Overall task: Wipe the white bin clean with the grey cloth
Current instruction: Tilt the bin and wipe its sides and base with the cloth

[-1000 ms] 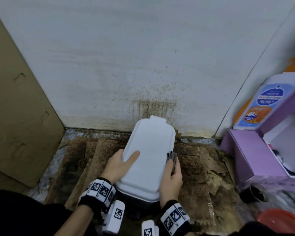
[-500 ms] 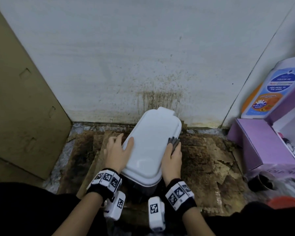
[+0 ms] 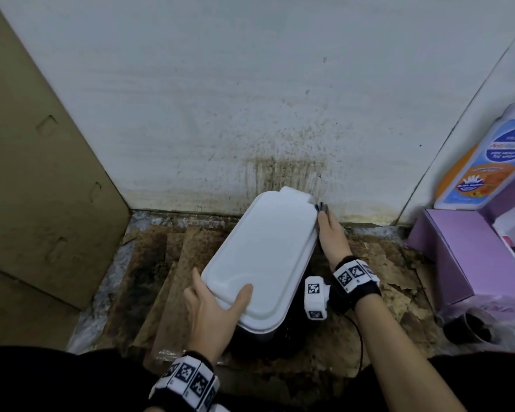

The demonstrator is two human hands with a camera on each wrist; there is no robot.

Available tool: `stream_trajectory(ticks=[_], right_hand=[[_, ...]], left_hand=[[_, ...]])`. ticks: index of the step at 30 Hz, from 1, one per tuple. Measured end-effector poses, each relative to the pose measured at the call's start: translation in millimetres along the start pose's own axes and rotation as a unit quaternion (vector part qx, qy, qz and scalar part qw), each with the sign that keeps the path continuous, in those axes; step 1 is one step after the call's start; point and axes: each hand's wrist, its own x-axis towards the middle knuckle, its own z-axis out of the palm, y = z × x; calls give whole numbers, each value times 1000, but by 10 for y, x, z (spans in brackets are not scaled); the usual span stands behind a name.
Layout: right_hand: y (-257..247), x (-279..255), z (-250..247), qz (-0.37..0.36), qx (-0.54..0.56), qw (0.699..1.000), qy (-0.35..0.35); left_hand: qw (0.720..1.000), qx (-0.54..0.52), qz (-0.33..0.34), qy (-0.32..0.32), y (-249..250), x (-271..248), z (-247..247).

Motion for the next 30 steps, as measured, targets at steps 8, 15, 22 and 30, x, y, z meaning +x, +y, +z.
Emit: stream_trajectory(ticks=[8, 15, 22, 30], right_hand=[[-38, 73, -34, -32, 11, 999, -23], [50, -85, -52, -21, 59, 998, 13], [245, -374, -73, -40, 125, 983, 131], [548, -739, 184, -36, 131, 965, 225]], left_hand=[[999, -35, 20, -26, -17, 61, -57], [995, -69, 37, -57, -57, 81, -159], [989, -98, 70, -83, 29, 441, -386], [991, -90, 61, -82, 91, 809, -505]])
